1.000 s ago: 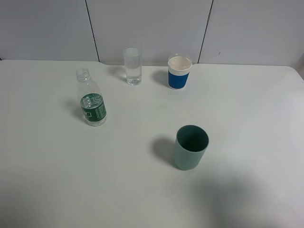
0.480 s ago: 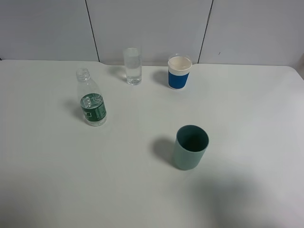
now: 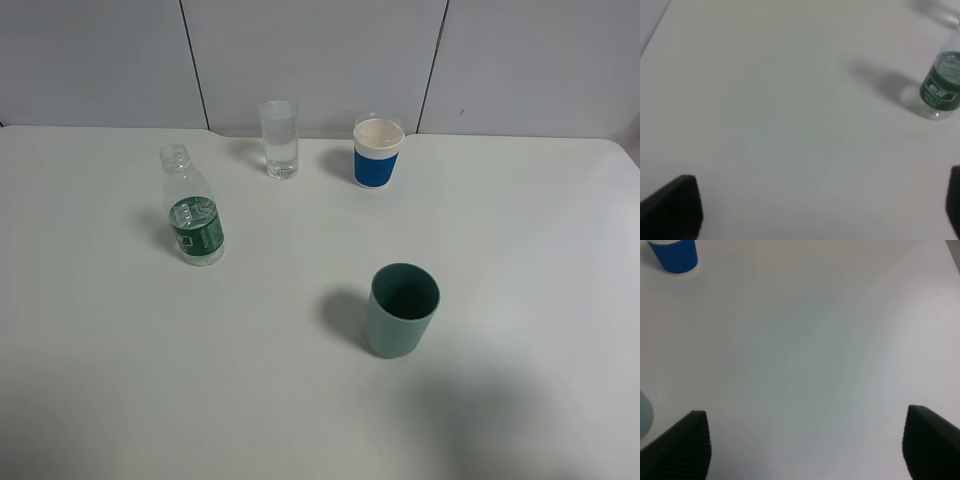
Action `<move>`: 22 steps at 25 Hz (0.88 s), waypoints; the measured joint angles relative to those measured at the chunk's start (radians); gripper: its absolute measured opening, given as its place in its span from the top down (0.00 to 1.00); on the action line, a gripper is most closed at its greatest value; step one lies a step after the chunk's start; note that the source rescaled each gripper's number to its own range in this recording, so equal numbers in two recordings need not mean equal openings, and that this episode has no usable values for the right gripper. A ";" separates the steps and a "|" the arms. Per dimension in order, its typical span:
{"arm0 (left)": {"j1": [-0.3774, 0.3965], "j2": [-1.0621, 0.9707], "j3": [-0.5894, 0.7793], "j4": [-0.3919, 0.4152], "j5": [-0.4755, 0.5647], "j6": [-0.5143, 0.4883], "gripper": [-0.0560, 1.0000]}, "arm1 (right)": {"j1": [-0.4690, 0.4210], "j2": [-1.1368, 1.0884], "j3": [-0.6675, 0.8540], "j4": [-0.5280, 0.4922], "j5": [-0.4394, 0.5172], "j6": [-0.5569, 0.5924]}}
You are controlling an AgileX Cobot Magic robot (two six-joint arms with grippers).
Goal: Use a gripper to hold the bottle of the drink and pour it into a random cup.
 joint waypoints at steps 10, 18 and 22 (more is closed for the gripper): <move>0.000 0.000 0.000 0.000 0.000 0.000 0.00 | 0.000 0.000 0.000 0.000 0.000 0.000; 0.000 0.000 0.000 0.000 0.000 0.000 0.00 | 0.000 0.000 0.000 0.000 0.000 0.000; 0.000 0.000 0.000 0.000 0.000 0.000 0.00 | 0.000 0.000 0.000 0.000 0.000 0.000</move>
